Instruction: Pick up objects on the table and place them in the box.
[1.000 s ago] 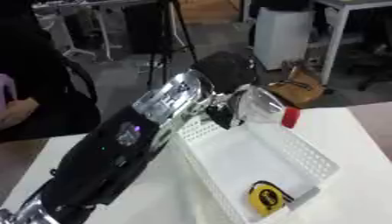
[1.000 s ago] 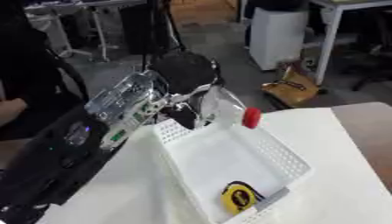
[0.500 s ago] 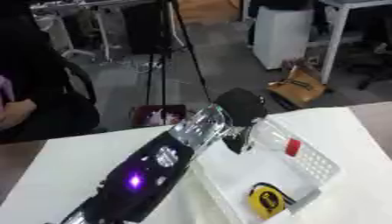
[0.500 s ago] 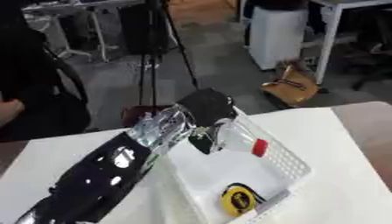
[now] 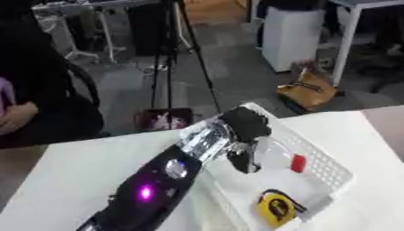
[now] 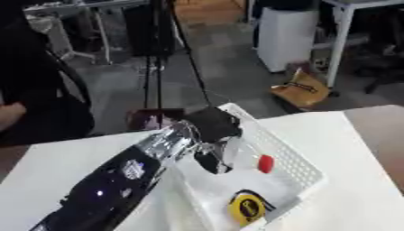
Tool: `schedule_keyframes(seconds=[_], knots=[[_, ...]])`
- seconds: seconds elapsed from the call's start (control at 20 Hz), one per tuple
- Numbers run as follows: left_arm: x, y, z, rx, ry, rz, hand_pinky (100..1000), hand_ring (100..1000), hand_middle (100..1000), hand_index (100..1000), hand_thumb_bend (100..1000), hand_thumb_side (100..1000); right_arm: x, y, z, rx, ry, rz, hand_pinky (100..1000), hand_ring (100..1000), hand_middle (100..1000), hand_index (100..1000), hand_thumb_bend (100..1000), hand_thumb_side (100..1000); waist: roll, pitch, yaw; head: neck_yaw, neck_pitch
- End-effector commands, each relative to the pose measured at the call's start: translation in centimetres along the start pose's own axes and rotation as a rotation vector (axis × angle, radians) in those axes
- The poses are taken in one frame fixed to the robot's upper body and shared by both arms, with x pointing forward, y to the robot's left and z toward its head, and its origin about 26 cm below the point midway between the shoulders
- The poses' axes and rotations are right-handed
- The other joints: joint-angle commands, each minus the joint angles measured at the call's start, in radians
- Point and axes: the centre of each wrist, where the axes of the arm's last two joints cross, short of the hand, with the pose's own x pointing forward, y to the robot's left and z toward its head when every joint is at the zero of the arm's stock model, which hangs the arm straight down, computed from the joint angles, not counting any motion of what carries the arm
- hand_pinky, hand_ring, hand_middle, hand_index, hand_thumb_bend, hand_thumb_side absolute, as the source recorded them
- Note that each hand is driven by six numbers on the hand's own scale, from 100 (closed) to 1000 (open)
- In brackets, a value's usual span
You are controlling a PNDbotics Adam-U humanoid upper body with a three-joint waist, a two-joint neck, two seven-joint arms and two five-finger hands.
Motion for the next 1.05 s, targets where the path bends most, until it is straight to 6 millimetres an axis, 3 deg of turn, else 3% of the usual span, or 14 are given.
schedule_keyframes(seconds=[0.05, 0.4, 0.7, 0.75, 0.8, 0.85, 0.9, 0.95, 1.0, 1.05], knots=[[-1.1, 2.2, 0.4, 0.018, -0.006, 0.011, 814, 877, 954, 955, 647, 708, 0.5, 0.1, -0.9, -0.024, -0.044, -0.03, 724, 522, 530, 627, 100, 476, -0.01, -0.019, 0.0, 0.003, -0.004], [-1.5, 3.1, 0.9, 0.035, 0.006, 0.024, 813, 890, 980, 969, 644, 738, 0.5, 0.1, -1.0, -0.024, -0.044, -0.028, 724, 522, 529, 626, 100, 475, -0.01, -0.021, 0.001, 0.003, -0.005], [-1.8, 3.6, 1.4, 0.081, 0.027, 0.04, 805, 883, 941, 934, 533, 675, 0.5, 0.1, -1.1, -0.024, -0.045, -0.029, 722, 522, 529, 625, 100, 470, -0.014, -0.025, 0.002, 0.001, -0.008], [-2.0, 4.3, 1.9, 0.132, 0.039, 0.056, 799, 873, 923, 928, 433, 616, 0.5, 0.1, -1.1, -0.024, -0.046, -0.028, 722, 522, 529, 625, 100, 468, -0.016, -0.026, 0.004, -0.002, -0.005], [-2.2, 4.8, 2.4, 0.176, 0.048, 0.076, 799, 873, 923, 928, 433, 616, 0.5, 0.0, -1.1, -0.024, -0.047, -0.028, 722, 522, 529, 625, 100, 468, -0.017, -0.026, 0.004, -0.003, -0.002], [-2.7, 6.2, 3.6, 0.284, 0.065, 0.102, 813, 867, 875, 933, 273, 683, 0.4, -0.1, -1.2, -0.023, -0.051, -0.024, 721, 522, 529, 624, 100, 466, -0.018, -0.028, 0.01, -0.01, 0.006], [-3.1, 7.7, 5.4, 0.418, 0.079, 0.133, 813, 867, 875, 933, 273, 683, 0.4, -0.2, -1.2, -0.024, -0.055, -0.02, 721, 522, 529, 624, 100, 466, -0.018, -0.029, 0.015, -0.016, 0.012], [-3.4, 9.0, 7.4, 0.554, 0.092, 0.176, 799, 829, 852, 975, 122, 870, 0.4, -0.2, -1.3, -0.025, -0.056, -0.018, 721, 522, 529, 624, 100, 466, -0.019, -0.029, 0.022, -0.024, 0.021], [-3.5, 10.2, 9.8, 0.705, 0.103, 0.238, 799, 829, 852, 975, 122, 870, 0.4, -0.3, -1.3, -0.026, -0.057, -0.015, 721, 522, 529, 624, 100, 466, -0.02, -0.029, 0.028, -0.031, 0.029], [-3.5, 11.0, 11.9, 0.822, 0.108, 0.305, 779, 825, 877, 1000, 105, 991, 0.4, -0.3, -1.4, -0.027, -0.058, -0.014, 721, 522, 530, 625, 100, 462, -0.022, -0.03, 0.034, -0.038, 0.038]])
